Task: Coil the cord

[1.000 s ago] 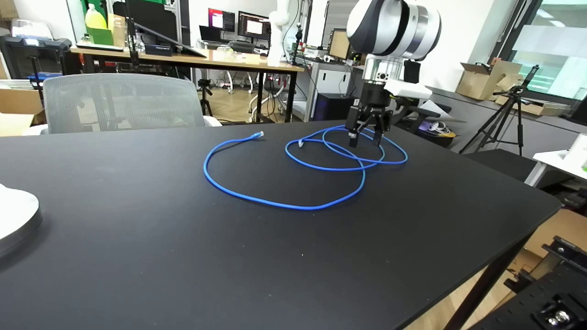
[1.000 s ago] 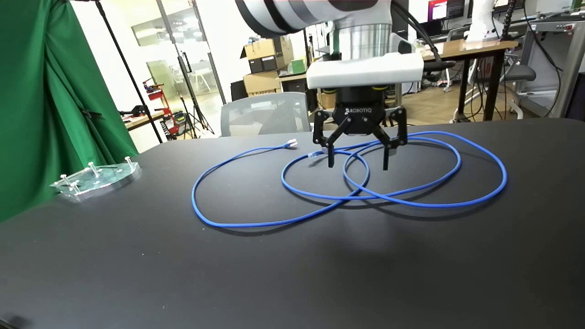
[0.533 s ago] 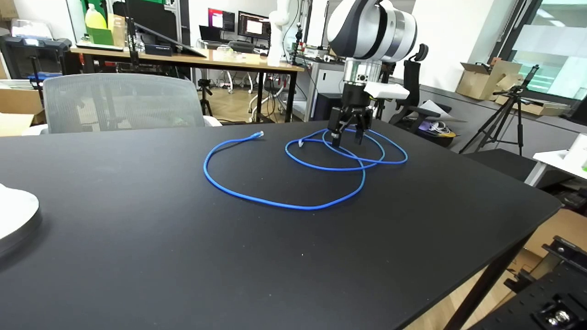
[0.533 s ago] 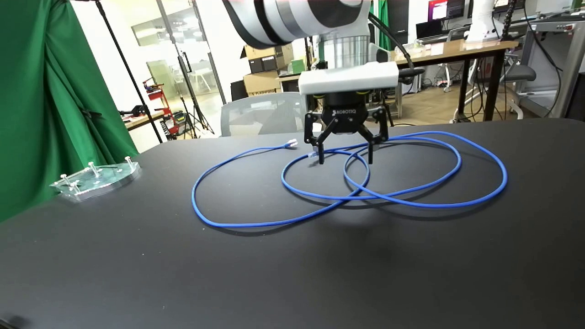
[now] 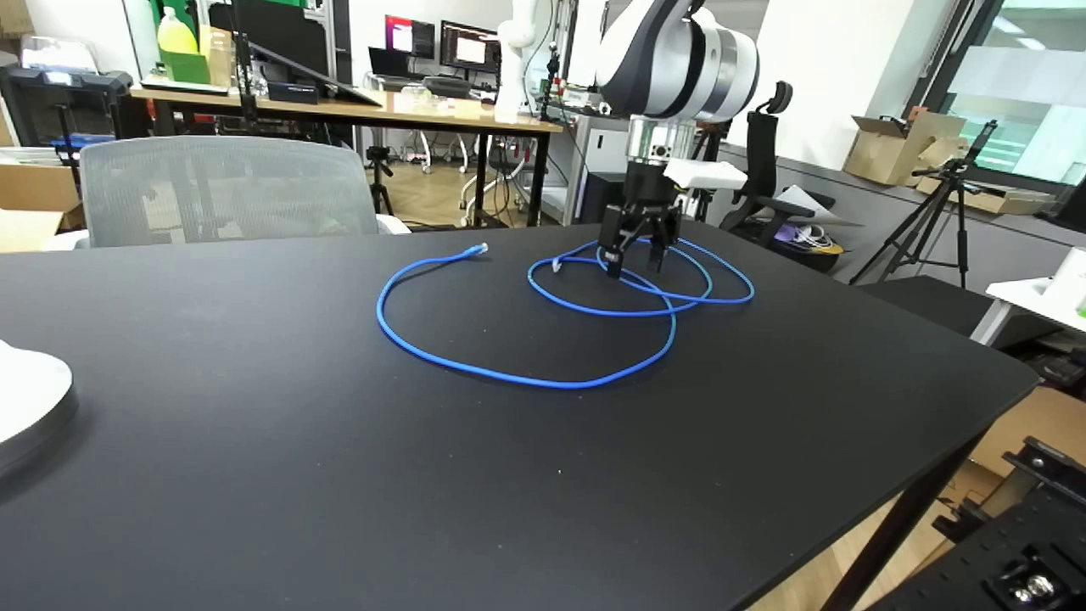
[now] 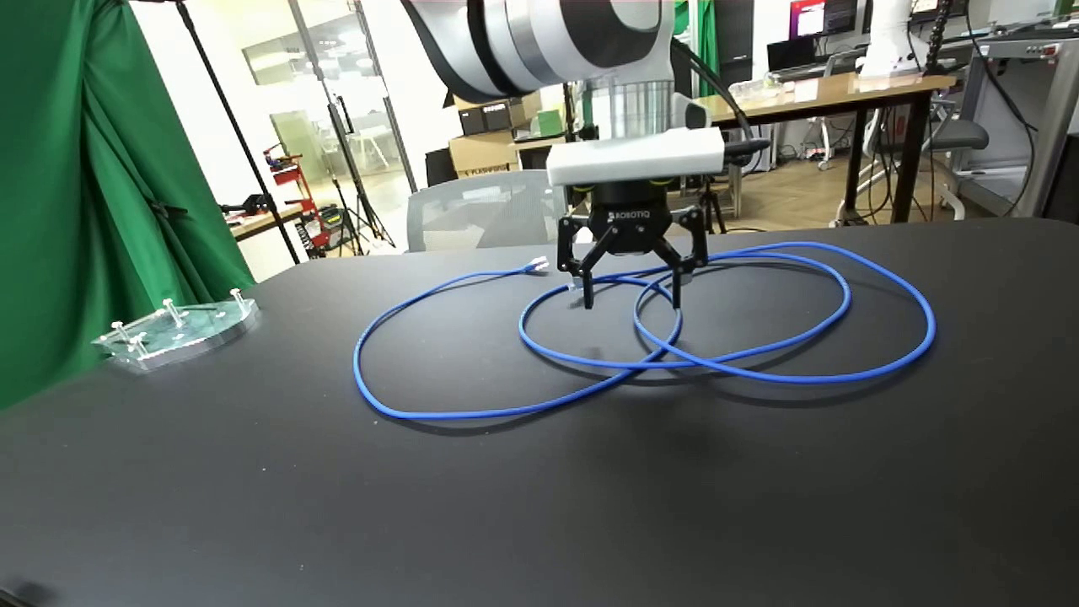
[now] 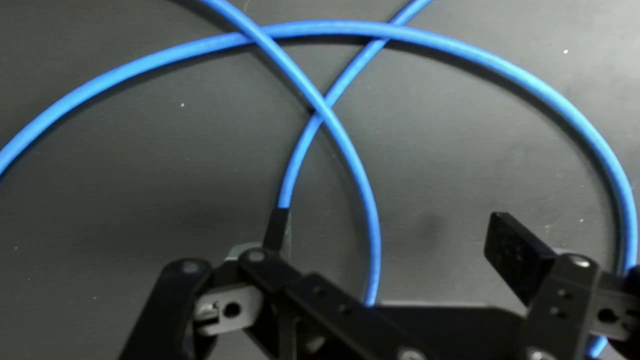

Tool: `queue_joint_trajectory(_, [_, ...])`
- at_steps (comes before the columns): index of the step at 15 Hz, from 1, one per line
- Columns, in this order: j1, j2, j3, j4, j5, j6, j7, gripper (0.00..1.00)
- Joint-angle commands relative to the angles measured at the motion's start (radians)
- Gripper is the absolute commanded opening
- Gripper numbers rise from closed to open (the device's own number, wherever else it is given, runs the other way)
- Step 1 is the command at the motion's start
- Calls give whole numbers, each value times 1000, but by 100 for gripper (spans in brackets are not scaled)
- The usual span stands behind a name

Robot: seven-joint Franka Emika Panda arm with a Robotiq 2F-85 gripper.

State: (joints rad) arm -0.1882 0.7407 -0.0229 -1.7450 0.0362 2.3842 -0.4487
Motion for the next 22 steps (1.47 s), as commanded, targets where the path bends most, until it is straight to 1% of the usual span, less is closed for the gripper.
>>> queue_joint_trajectory(1, [-5,48,11,59,-21,-12,39,100])
queue_joint_trajectory(2, [-5,58,13,67,-21,-12,37,75])
queue_joint_trajectory(3, [-5,66,14,76,-21,-13,38,73])
queue_joint_trajectory(4, [-6,76,15,85,-22,-14,36,67])
queue_joint_trajectory(6, [-6,88,16,99,-23,-15,36,51])
queue_joint_trajectory(8, [-9,90,16,110,-24,-15,36,40])
queue_joint_trajectory(11, [-10,87,16,115,-24,-12,35,18])
queue_joint_trajectory(13, [-10,81,14,115,-25,-8,35,5])
queue_joint_trajectory(14, [-10,79,13,115,-27,-5,35,1])
queue_joint_trajectory(15, [-9,79,12,115,-29,-4,36,0])
queue_joint_trajectory(20, [-13,62,35,117,1,-31,48,2])
queue_joint_trajectory(22, [-1,36,47,106,7,-16,62,2])
